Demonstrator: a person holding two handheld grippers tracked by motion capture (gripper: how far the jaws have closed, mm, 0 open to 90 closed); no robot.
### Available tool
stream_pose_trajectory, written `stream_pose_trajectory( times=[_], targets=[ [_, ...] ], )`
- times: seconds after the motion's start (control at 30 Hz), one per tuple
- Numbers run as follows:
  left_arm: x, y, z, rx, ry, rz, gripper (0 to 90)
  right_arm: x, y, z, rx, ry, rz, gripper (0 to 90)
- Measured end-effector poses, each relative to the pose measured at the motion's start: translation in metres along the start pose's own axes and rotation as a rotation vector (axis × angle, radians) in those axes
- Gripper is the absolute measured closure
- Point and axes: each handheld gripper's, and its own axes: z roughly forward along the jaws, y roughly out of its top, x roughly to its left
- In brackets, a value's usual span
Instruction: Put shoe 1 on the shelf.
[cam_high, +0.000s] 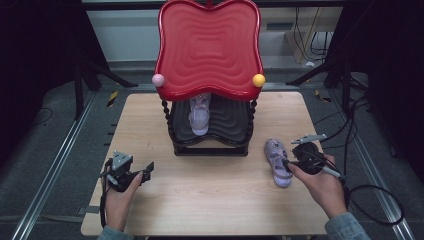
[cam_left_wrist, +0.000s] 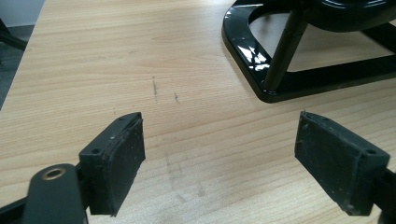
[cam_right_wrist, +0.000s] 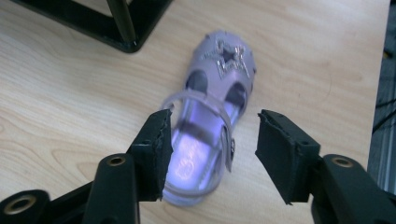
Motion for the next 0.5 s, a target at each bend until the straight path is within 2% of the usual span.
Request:
stream_pose_trajectory(
  times=[0.37, 0.5],
  targets=[
    [-0.002, -0.003, 0.004, 0.020, 0.007, 0.022, 15.6, -0.013, -0.003, 0.023, 0.091, 0.003, 0.031, 50.0],
    [-0.002, -0.004, 0.004, 0.022, 0.011, 0.021, 15.9, -0.019, -0.006, 0.039, 0.130, 0.009, 0.050, 50.5]
  ],
)
